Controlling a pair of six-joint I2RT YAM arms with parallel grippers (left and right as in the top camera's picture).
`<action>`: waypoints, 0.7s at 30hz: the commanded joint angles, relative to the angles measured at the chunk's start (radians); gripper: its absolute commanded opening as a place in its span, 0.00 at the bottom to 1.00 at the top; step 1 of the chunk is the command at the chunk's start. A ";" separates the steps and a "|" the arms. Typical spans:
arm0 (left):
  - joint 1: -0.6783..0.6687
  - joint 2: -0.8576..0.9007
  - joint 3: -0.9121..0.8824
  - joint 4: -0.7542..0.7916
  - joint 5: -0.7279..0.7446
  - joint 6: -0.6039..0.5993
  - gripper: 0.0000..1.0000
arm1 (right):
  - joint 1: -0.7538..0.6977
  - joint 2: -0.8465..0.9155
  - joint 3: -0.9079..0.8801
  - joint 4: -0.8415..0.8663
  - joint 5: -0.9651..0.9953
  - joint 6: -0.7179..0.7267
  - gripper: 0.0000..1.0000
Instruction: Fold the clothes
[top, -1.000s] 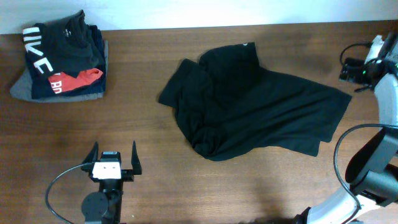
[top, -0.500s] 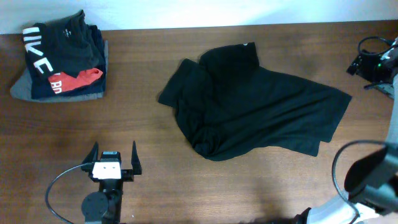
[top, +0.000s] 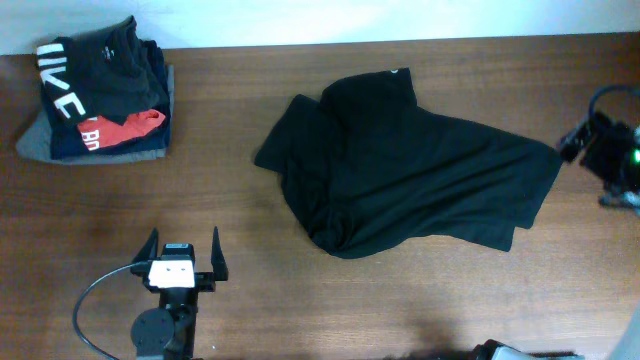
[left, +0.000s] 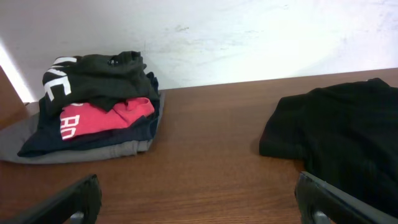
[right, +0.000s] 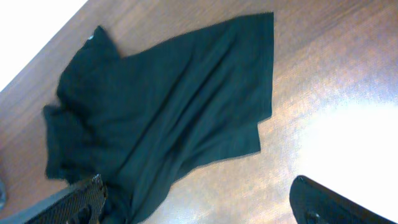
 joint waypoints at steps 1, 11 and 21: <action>0.004 -0.006 -0.002 -0.005 0.011 0.016 0.99 | 0.005 -0.087 -0.001 -0.053 -0.026 -0.024 0.99; 0.003 -0.007 -0.002 0.010 0.082 0.011 0.99 | 0.005 -0.352 -0.241 -0.175 -0.112 -0.206 0.98; 0.003 -0.007 0.011 0.150 0.612 -0.111 0.99 | 0.005 -0.541 -0.670 -0.060 -0.190 -0.203 0.99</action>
